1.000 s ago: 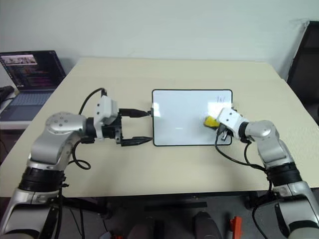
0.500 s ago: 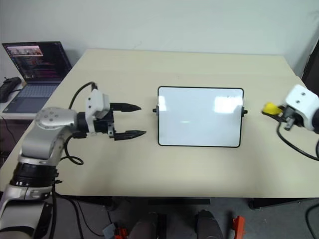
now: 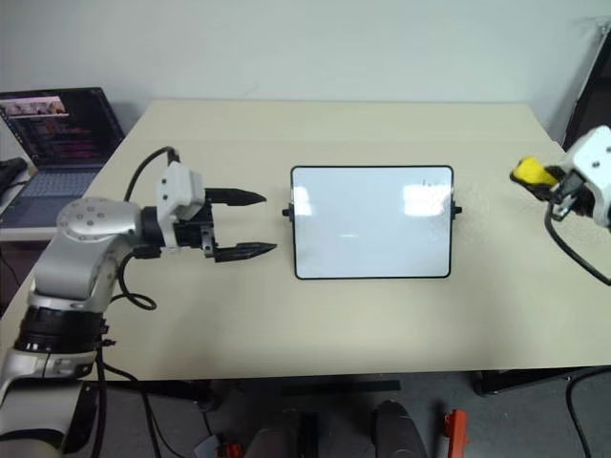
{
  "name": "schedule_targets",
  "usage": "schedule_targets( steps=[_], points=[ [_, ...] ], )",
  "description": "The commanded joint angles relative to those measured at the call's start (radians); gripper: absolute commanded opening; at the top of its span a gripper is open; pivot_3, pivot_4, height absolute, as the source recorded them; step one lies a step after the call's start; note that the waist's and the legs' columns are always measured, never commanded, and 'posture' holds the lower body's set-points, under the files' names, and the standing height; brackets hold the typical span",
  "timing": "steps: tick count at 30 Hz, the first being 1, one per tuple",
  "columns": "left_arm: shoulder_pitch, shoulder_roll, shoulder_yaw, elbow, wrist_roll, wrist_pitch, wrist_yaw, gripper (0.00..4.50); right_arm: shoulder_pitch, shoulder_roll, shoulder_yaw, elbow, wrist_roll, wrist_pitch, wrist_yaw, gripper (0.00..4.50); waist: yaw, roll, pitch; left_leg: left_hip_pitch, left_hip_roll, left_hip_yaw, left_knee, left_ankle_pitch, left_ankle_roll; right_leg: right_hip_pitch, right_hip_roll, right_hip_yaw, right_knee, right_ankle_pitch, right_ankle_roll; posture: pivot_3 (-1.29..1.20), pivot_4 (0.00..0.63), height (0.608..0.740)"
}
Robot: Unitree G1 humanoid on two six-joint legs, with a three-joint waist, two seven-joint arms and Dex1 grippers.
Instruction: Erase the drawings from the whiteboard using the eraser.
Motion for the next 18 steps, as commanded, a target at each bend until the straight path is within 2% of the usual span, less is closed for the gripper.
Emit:
schedule_targets(
  steps=[1,18],
  points=[
    [-0.024,0.005,0.014,-0.019,-0.004,-0.008,0.000,4.50,-0.027,0.000,-0.007,-0.024,0.023,0.016,0.006,0.81,0.003,0.000,0.000,0.000,0.000,0.000,0.000,0.000,0.000,0.000,0.000,0.000,0.000,0.000,0.000,0.00,0.150,0.740],
    [-0.019,0.003,0.018,-0.031,-0.009,-0.003,0.004,4.50,-0.045,0.038,-0.001,-0.038,0.052,0.037,0.000,0.81,0.012,0.000,0.000,0.000,0.000,-0.001,0.000,0.000,0.000,0.000,0.000,-0.001,0.001,0.000,0.000,0.00,0.150,0.740]
  ],
)
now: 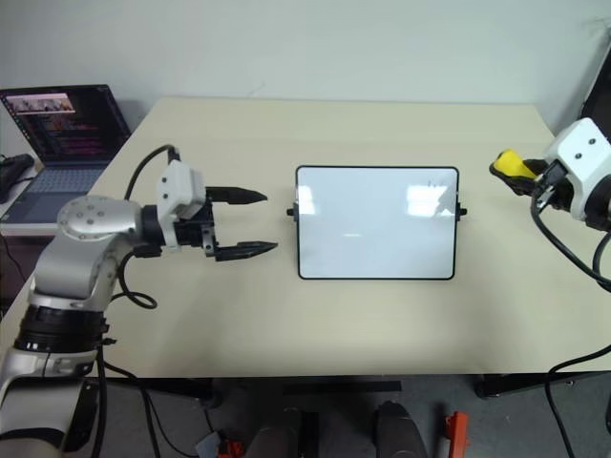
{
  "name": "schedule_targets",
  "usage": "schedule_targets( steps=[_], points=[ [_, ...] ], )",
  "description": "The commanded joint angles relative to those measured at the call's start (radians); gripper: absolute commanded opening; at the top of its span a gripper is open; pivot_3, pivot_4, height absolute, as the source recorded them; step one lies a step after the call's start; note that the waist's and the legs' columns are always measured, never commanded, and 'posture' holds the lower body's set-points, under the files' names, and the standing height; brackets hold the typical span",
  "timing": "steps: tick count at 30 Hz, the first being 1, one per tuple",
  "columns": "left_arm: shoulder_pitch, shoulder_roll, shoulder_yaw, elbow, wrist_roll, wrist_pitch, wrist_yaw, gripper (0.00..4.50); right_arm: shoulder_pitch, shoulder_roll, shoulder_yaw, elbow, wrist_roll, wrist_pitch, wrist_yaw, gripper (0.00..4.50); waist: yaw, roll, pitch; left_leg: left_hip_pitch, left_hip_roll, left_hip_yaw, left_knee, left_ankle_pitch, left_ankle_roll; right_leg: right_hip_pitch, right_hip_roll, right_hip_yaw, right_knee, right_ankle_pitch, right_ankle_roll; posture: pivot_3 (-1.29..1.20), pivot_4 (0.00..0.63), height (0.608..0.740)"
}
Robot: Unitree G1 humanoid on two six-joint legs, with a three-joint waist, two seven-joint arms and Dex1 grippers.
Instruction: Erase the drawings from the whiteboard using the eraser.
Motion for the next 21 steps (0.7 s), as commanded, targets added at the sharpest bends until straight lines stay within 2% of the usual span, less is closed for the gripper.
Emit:
schedule_targets(
  steps=[1,9,18,21],
  points=[
    [-0.018,0.002,0.018,-0.021,-0.009,-0.005,0.003,4.50,-0.020,-0.002,-0.015,-0.028,0.014,0.005,-0.011,0.81,0.000,0.000,0.000,0.000,0.000,0.000,0.000,0.000,0.000,0.000,0.000,0.000,0.000,0.000,0.000,0.00,0.150,0.740],
    [-0.022,-0.002,0.015,-0.011,-0.005,-0.012,0.001,4.50,-0.041,0.021,-0.009,-0.028,0.005,0.004,-0.041,0.81,-0.001,0.000,0.000,0.000,0.000,0.000,0.000,0.000,0.000,0.000,0.000,0.000,0.000,0.000,0.000,0.00,0.150,0.740],
    [-0.028,-0.013,0.008,0.008,0.003,-0.024,-0.003,4.50,-0.084,0.215,0.085,0.039,-0.105,-0.015,-0.260,0.81,-0.005,0.000,0.000,0.000,0.000,0.000,0.001,0.000,0.000,0.000,0.000,0.000,0.001,0.000,0.000,0.00,0.150,0.740],
    [-0.029,-0.015,0.008,0.008,0.005,-0.023,-0.005,4.50,-0.090,0.243,0.095,0.048,-0.112,-0.020,-0.282,0.81,-0.002,0.000,0.000,0.000,0.000,0.000,0.000,0.000,0.000,0.000,0.000,0.000,0.001,0.000,0.000,0.00,0.150,0.740]
  ],
)
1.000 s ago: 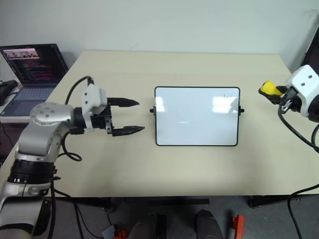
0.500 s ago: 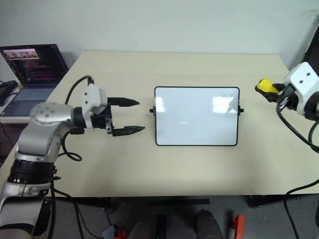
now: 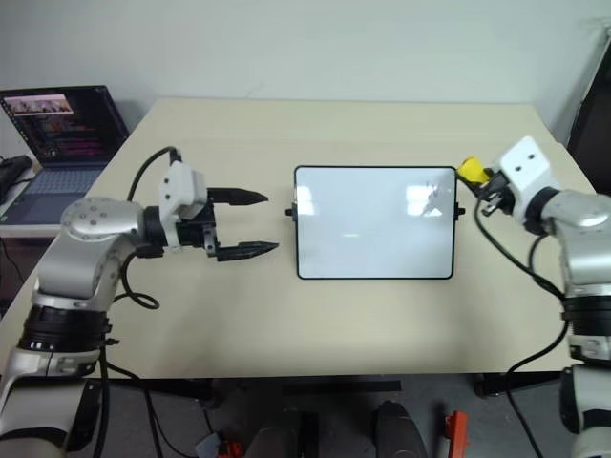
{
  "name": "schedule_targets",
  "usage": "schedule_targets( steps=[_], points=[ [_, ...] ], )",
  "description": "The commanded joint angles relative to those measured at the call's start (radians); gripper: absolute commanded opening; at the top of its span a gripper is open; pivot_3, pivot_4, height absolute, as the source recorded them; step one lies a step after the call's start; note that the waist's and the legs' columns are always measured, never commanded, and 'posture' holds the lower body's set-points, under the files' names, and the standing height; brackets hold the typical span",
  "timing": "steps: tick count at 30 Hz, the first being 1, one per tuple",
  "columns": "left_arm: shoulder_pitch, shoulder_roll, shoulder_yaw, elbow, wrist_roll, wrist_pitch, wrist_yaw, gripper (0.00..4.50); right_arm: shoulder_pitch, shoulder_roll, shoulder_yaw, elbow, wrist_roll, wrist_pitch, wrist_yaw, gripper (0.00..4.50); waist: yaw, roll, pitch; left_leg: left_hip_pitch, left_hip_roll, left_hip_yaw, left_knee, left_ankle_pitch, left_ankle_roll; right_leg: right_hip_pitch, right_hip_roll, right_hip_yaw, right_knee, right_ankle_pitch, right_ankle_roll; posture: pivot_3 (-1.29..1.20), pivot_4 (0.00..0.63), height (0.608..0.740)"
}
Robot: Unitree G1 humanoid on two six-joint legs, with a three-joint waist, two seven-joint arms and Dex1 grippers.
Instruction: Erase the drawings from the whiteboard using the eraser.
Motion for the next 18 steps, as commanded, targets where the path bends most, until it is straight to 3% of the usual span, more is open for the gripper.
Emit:
schedule_targets(
  steps=[1,18],
  points=[
    [-0.024,0.003,0.010,-0.012,-0.003,-0.018,-0.005,4.50,-0.042,0.005,-0.010,-0.019,-0.011,-0.012,-0.032,0.81,0.001,0.000,0.000,0.000,0.000,0.000,0.000,0.000,0.000,0.000,0.000,0.000,0.000,0.000,0.000,0.00,0.150,0.740],
    [-0.008,-0.001,0.016,-0.029,-0.006,-0.007,0.009,4.50,-0.110,0.065,0.137,0.011,-0.134,0.080,-0.055,0.81,-0.004,0.000,0.000,0.000,0.000,0.000,0.000,0.000,0.000,0.000,0.000,0.000,0.001,0.000,0.000,0.00,0.150,0.740]
  ],
)
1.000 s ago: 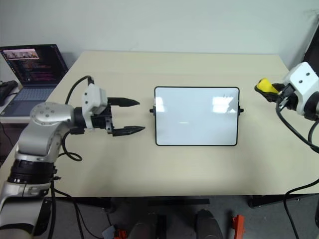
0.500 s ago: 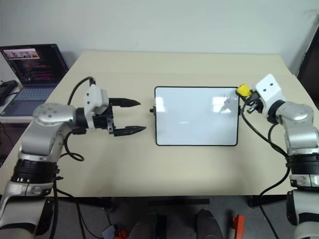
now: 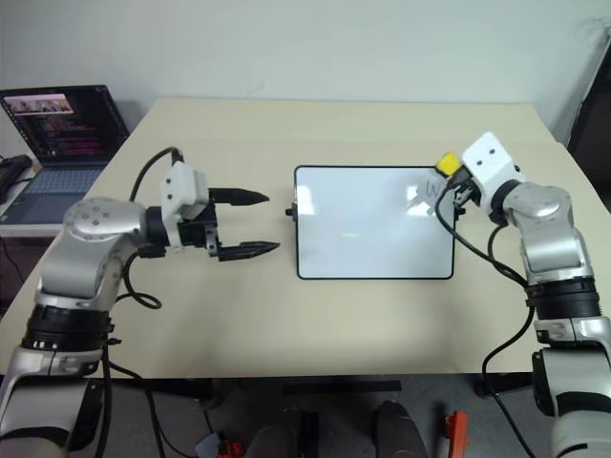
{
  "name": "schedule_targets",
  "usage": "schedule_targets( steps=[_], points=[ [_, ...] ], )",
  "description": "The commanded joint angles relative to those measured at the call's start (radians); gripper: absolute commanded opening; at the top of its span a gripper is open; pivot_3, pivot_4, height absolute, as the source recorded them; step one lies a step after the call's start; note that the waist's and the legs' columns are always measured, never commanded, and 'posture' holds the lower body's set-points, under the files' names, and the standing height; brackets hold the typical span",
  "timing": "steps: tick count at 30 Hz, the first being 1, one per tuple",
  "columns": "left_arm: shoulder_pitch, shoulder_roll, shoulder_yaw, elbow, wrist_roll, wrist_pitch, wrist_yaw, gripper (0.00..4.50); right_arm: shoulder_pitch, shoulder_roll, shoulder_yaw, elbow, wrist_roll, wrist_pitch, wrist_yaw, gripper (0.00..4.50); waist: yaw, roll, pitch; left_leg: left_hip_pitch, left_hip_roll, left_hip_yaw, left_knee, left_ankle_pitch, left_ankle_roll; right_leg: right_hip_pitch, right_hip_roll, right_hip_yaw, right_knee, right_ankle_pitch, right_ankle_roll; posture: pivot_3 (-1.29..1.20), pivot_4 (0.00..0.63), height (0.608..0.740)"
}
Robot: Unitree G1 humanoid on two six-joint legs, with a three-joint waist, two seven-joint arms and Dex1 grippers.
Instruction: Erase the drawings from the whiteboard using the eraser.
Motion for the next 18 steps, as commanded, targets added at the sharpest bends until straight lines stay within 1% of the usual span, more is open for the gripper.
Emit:
schedule_targets(
  steps=[1,3,7,12,16,18],
  points=[
    [-0.006,0.003,0.017,-0.033,-0.010,-0.007,0.007,4.50,-0.012,0.003,0.043,-0.005,-0.049,0.044,0.000,0.81,-0.002,0.000,0.000,0.000,0.000,0.000,0.000,0.000,0.000,0.000,0.000,0.000,0.001,0.000,0.000,0.00,0.150,0.740],
    [-0.005,0.003,0.018,-0.035,-0.010,-0.005,0.008,4.50,-0.014,0.005,0.072,-0.003,-0.077,0.057,0.002,0.81,-0.005,0.000,0.000,0.002,0.000,0.000,0.000,0.000,0.000,0.001,0.000,0.000,0.001,0.000,0.000,0.00,0.150,0.740],
    [-0.008,0.001,0.017,-0.035,-0.009,-0.003,0.009,4.50,0.007,0.020,0.137,-0.027,-0.102,0.075,0.054,0.80,-0.012,-0.002,-0.001,0.007,0.000,0.000,0.000,0.000,0.000,0.006,0.000,0.001,0.001,0.000,0.000,0.00,0.150,0.740],
    [-0.004,0.004,0.020,-0.040,-0.011,0.000,0.011,4.50,0.061,0.036,0.215,-0.111,-0.121,0.099,0.128,0.80,-0.019,-0.003,-0.002,0.011,0.001,0.000,0.000,0.000,0.000,0.010,0.001,0.001,0.001,0.000,0.000,0.00,0.150,0.740],
    [0.004,0.008,0.025,-0.052,-0.013,0.007,0.015,4.50,0.080,0.047,0.217,-0.142,-0.125,0.112,0.145,0.80,-0.021,-0.003,-0.002,0.022,0.001,0.000,0.000,0.000,0.000,0.020,0.001,0.001,0.000,0.000,0.000,0.00,0.150,0.740],
    [0.012,0.011,0.029,-0.063,-0.015,0.013,0.018,4.50,0.071,0.045,0.209,-0.129,-0.127,0.108,0.145,0.80,-0.020,-0.003,-0.002,0.024,0.001,0.001,0.000,0.000,0.000,0.022,0.001,0.002,0.000,0.000,0.001,0.00,0.150,0.740]
  ],
)
